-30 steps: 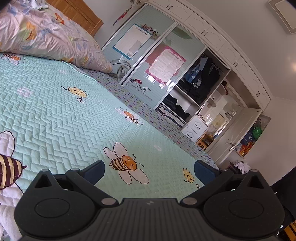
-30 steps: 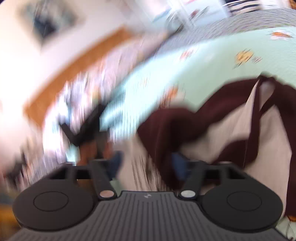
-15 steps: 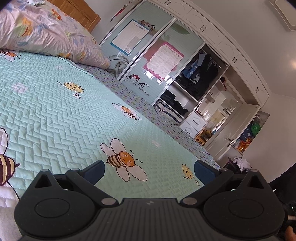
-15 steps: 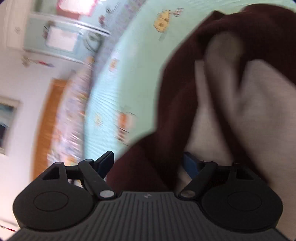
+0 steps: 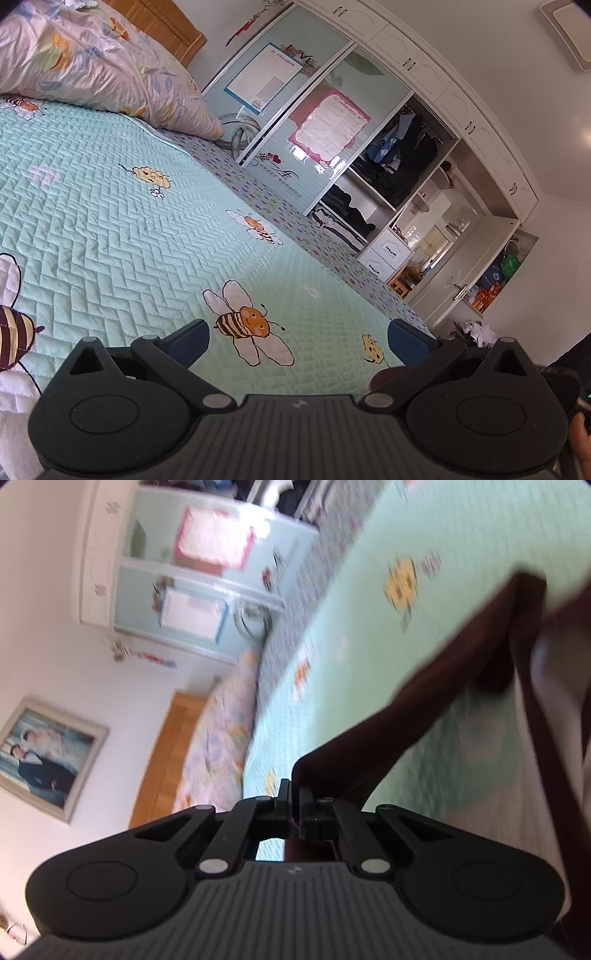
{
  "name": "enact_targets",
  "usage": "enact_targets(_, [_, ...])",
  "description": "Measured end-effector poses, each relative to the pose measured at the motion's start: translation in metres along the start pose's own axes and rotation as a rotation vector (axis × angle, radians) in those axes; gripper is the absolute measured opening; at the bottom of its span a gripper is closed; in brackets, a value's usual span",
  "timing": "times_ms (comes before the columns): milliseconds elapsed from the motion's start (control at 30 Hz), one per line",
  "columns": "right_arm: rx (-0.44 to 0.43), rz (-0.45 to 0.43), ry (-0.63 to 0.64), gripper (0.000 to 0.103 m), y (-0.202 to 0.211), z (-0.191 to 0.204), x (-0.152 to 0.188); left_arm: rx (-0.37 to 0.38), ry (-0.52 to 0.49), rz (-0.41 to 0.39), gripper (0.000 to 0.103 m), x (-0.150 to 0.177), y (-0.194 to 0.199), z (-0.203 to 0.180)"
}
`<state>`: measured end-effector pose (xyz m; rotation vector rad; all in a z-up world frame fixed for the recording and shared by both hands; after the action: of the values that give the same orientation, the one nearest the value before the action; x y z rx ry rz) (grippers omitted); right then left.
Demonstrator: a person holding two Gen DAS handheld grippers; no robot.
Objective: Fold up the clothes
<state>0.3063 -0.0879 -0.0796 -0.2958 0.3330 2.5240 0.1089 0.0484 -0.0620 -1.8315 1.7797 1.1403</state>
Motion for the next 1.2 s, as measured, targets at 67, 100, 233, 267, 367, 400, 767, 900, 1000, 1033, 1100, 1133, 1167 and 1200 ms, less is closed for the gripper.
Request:
enact_targets(67, [0.013, -0.052, 0.019, 0.004, -0.003, 0.008, -0.020, 0.001, 0.011, -0.002, 0.102, -0.002, 0.001, 0.002])
enact_targets(100, [0.037, -0.052, 0.029, 0.004, -0.008, 0.011, -0.028, 0.001, 0.017, -0.003, 0.102, -0.003, 0.001, 0.004])
enact_targets(233, [0.162, 0.001, 0.091, 0.008, -0.019, 0.018, -0.037, 0.002, 0.039, -0.008, 0.102, -0.007, 0.002, 0.009])
enact_targets(267, [0.157, 0.008, 0.121, 0.008, -0.017, 0.021, -0.034, 0.002, 0.045, -0.009, 0.102, -0.008, 0.002, 0.010])
enact_targets(367, [0.203, 0.038, 0.191, 0.010, -0.006, 0.013, -0.028, 0.003, 0.063, 0.001, 0.102, -0.009, 0.002, 0.014])
enact_targets(400, [0.255, 0.041, 0.191, 0.017, -0.001, 0.005, -0.027, 0.004, 0.065, 0.005, 0.102, -0.009, 0.002, 0.015])
enact_targets(767, [0.441, 0.115, 0.069, 0.058, 0.002, -0.070, -0.016, -0.012, 0.029, 0.023, 0.102, -0.002, -0.002, 0.010])
enact_targets(900, [0.517, 0.102, -0.009, 0.068, -0.022, -0.082, -0.024, -0.012, -0.001, 0.027, 0.102, 0.002, -0.004, 0.003])
enact_targets(1000, [0.566, 0.037, -0.159, 0.068, -0.036, -0.101, -0.037, 0.010, -0.034, 0.034, 0.102, 0.005, -0.004, -0.006])
enact_targets(1033, [0.574, 0.014, -0.180, 0.069, -0.042, -0.104, -0.042, 0.019, -0.045, 0.035, 0.102, 0.005, -0.004, -0.009])
enact_targets(1100, [0.563, -0.015, -0.177, 0.068, -0.056, -0.102, -0.050, 0.038, -0.063, 0.032, 0.102, 0.006, -0.001, -0.014])
enact_targets(1133, [0.544, -0.021, -0.155, 0.067, -0.065, -0.097, -0.053, 0.045, -0.066, 0.030, 0.102, 0.006, 0.000, -0.015])
enact_targets(1167, [0.531, -0.018, -0.111, 0.056, -0.076, -0.090, -0.056, 0.052, -0.068, 0.029, 0.102, 0.006, 0.001, -0.016])
enact_targets(1200, [0.526, -0.006, -0.043, 0.033, -0.088, -0.081, -0.056, 0.057, -0.065, 0.028, 0.102, 0.005, 0.001, -0.015])
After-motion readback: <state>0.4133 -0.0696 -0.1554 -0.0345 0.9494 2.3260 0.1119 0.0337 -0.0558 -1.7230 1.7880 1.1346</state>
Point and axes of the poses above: each gripper's, at about its wrist camera, not at the fingertips, and y roughly against the way its jaws point, z to its left, x to its underside, the point moved 9 cm from there along -y, roughly the way its jaws point, and after that the axes turned 5 degrees about -x, right-handed, at the moved point
